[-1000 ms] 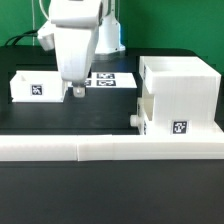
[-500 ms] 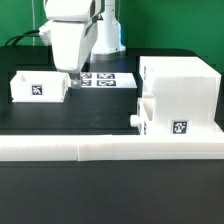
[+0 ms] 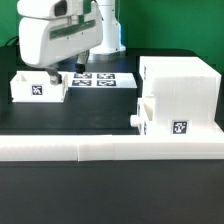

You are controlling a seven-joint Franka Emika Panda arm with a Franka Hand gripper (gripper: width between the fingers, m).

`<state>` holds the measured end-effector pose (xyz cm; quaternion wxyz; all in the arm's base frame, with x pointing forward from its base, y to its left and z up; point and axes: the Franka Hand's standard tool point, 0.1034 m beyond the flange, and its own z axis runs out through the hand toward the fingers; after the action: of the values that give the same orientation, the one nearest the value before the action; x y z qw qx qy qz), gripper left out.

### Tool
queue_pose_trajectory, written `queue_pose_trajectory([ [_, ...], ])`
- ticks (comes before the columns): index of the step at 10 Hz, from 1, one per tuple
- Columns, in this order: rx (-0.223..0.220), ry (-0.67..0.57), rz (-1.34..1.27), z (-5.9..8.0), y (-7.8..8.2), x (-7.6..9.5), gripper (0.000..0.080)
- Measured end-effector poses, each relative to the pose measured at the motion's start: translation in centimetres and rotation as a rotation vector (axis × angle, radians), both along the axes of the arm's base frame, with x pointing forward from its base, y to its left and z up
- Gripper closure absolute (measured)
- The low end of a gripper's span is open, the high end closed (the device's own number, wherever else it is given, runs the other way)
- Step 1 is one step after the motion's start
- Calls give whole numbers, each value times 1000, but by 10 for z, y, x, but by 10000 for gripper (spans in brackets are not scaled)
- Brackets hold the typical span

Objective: Assemble drawer

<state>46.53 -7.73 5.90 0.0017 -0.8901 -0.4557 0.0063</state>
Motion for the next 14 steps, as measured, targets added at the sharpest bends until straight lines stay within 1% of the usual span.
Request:
queue_pose_trajectory([
  [1,-7,-29,-87,0,-7,-12,151],
  [2,-10,-62,-168,0,-10,-19,151],
  [3,-6,-60,-263,0,-11,-21,151],
  [6,13,-59,-450,-1,-8,-19,151],
  [7,15,-59,-470,-1,-7,-19,151],
  [8,25,-57,-572,-1,-7,-20,151],
  [9,24,-51,-669,-2,-5,-25,151],
  [10,20,-46,-734,-6,-4,-35,151],
  [11,17,-46,-732,-12,-7,-48,151],
  [13,15,-37,-751,-21,-7,-64,151],
  [14,14,-38,-767,-26,-9,-72,151],
])
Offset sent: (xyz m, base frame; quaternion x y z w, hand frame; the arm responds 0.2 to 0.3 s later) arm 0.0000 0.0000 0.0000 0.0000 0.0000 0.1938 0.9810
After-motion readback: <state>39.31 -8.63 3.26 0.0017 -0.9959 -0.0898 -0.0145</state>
